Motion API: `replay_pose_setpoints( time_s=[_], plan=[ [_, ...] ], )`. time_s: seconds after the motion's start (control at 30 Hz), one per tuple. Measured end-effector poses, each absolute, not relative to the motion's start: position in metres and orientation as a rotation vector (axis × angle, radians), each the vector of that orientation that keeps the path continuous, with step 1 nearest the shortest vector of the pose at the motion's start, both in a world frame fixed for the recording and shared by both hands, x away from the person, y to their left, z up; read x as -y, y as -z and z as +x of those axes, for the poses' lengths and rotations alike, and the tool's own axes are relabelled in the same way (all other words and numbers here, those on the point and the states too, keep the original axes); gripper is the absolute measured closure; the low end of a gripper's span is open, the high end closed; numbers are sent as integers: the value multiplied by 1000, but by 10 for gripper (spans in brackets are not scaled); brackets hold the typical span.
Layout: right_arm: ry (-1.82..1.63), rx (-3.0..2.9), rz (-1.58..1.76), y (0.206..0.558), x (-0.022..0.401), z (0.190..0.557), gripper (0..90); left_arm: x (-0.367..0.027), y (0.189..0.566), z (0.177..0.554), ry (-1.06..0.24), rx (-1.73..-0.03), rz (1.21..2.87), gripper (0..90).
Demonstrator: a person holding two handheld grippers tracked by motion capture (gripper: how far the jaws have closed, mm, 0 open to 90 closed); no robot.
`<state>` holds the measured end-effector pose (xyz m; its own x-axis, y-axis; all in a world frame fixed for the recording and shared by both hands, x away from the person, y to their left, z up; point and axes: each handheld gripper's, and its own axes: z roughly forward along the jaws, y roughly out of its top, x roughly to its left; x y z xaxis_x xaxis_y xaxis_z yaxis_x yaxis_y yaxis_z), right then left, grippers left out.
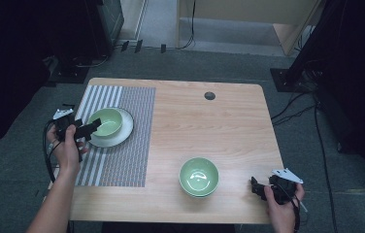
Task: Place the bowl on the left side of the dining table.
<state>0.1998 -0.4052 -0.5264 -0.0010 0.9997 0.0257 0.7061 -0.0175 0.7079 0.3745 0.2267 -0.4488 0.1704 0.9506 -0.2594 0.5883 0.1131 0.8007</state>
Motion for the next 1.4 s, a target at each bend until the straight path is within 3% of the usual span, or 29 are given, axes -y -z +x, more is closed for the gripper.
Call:
replay_pose_setpoints(
  time_s=[1.4],
  plan=[
    [-755, -1758, 1776, 526, 405, 200, 0, -230, 461, 289, -618, -1414, 1596, 179]
  ],
)
